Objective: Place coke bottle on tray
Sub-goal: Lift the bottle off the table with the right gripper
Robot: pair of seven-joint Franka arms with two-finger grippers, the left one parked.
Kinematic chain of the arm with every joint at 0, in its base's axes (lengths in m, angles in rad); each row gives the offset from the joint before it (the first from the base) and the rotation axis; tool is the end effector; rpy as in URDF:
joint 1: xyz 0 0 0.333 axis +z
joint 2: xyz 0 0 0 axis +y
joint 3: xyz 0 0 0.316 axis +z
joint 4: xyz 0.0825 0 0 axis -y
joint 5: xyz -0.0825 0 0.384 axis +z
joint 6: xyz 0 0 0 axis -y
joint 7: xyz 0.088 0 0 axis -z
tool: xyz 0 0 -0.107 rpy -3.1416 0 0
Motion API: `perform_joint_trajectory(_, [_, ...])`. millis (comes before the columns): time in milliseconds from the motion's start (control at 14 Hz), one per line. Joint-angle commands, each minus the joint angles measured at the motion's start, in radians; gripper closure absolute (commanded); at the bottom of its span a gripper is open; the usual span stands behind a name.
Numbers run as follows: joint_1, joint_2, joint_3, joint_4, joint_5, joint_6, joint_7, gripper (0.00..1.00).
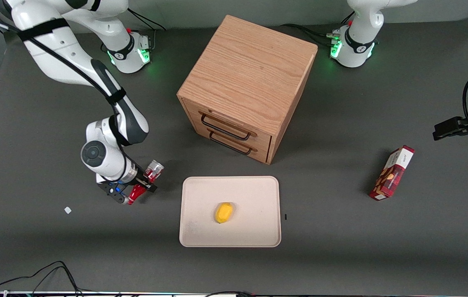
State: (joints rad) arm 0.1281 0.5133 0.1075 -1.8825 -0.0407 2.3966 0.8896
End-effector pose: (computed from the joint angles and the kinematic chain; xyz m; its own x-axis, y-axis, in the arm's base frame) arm 0.6199 0.1447 0.2364 0.8033 -0.5954 -0.0166 -0.5956 -0.8031 -0.0192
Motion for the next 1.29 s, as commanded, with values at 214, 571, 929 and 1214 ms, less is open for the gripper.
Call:
perform_joint_trajectory(214, [-0.004,-0.09,0.008,0.276,-0.007,-0.42,0.015,1.0])
perform_joint_trajectory(571, [-0.004,-0.044,0.006,0.531,0.065,-0.655,-0.024,1.0])
perform_joint_trajectory(929, [0.099,0.235,-0.006,0.839,0.045,-0.688,-0.05,1.0])
perform_joint_trajectory(1214, [0.218,0.402,-0.051,0.936,-0.031,-0.625,-0.08,1.0])
